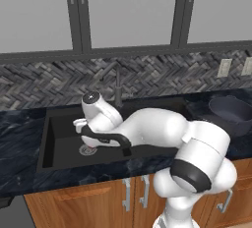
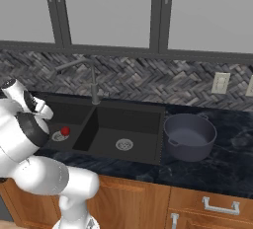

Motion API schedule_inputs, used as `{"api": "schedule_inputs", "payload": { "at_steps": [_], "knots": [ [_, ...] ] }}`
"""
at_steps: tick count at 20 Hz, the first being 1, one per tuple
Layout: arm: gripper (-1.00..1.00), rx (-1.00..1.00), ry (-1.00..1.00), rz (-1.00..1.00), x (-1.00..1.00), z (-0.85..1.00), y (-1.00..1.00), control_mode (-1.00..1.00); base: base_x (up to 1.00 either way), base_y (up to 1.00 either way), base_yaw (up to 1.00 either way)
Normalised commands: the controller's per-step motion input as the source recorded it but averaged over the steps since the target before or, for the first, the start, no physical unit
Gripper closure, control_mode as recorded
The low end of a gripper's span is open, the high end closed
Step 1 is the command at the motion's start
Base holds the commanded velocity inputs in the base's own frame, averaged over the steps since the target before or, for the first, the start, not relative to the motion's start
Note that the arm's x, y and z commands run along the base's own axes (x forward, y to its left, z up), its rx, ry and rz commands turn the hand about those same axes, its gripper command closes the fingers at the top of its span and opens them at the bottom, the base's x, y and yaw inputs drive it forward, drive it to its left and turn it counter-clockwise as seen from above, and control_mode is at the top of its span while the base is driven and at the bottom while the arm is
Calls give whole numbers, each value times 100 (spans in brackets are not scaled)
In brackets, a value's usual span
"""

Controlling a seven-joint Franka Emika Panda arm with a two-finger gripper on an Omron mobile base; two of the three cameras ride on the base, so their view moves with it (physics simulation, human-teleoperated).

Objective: Dump the tomato from the pot into the sink. Then turn on the water and wash the tomato. Then turn off the water and put the tomato back in the pot.

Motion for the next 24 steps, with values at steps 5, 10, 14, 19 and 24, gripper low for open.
{"api": "schedule_inputs", "payload": {
  "at_steps": [5,10,14,19,24],
  "knots": [
    [-100,0,-1,0,8,-21,14,-100,0,0,0],
    [-100,0,0,0,14,-20,3,-100,0,0,0],
    [-100,0,0,0,20,-18,0,-100,0,0,0],
    [-100,0,0,0,25,-14,0,-100,0,0,0],
    [-100,0,0,0,22,-17,0,-100,0,0,0]
  ]
}}
